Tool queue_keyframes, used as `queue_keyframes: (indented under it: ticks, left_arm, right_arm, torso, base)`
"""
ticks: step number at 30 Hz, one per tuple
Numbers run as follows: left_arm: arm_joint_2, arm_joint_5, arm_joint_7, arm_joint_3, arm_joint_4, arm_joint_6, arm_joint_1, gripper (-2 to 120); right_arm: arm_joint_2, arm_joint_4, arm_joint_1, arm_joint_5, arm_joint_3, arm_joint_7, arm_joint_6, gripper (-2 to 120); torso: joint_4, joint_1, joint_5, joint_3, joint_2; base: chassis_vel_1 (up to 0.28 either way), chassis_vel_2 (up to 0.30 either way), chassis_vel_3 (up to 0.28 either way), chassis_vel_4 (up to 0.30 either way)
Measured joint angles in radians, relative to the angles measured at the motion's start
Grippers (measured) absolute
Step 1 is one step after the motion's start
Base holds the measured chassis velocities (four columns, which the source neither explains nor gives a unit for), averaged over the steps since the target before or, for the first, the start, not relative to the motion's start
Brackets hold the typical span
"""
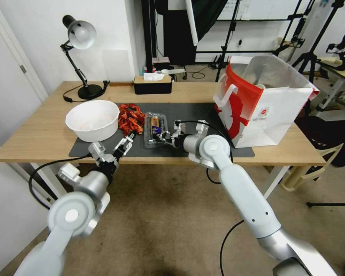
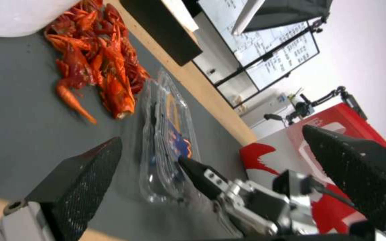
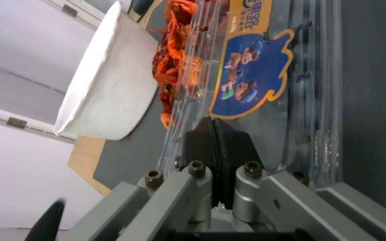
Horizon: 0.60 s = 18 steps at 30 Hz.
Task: Close the takeout container lid, then place the container into the takeout bag.
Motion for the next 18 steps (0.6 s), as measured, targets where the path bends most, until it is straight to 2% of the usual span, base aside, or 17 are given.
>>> queue_keyframes:
  ticks: [10,18]
  left_arm:
    - [0.016,-0.029,-0.001,0.059,0.128,0.015,-0.171,100]
    - [0.015,-0.055,0.035,0.112,0.224,0.048,-0.261,100]
  right_arm:
    - [-0.003,0.014,-0.003,0.001,-0.004,0.007,-0.007,0]
    - [-0.010,0.019,-0.005,0.002,-0.002,0.010,-0.011,0]
  torso:
    - [0.0001,0.000,0.0001,0.000,0.000]
    - [0.0001,0.000,0.0001,0.000,0.000]
  base:
    - [0.000,0.000,0.000,0.000]
    - [0.000,0.000,0.000,0.000]
